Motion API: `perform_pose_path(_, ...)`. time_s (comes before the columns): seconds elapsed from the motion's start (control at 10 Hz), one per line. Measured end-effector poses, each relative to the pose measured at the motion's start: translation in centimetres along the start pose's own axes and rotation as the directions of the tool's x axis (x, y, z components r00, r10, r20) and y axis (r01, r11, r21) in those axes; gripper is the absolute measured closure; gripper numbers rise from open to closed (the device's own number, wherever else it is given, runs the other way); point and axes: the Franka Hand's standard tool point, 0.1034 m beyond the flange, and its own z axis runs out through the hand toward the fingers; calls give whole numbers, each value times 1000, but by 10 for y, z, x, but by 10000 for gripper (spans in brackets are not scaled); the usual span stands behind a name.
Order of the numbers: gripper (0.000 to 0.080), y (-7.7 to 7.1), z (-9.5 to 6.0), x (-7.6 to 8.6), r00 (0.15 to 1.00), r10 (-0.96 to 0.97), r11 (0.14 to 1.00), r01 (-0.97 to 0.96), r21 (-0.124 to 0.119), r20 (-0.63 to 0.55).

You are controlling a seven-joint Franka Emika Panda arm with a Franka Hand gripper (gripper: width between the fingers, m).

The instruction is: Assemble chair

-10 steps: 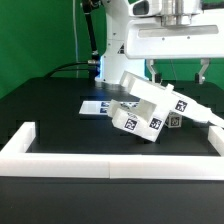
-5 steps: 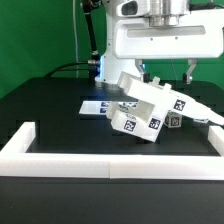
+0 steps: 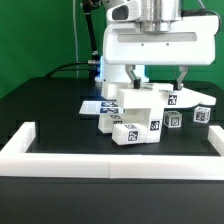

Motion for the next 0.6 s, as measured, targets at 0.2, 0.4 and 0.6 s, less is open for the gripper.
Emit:
perform_pose_path(0.2,151,1,0,11,999,-7,1000,7,1,-41)
perform_pose_path(0.4,151,1,1,20,997,-15,1000,15,0,-75)
perform_pose_path(0.6,151,1,2,28,993,-17,1000,17,0,-114)
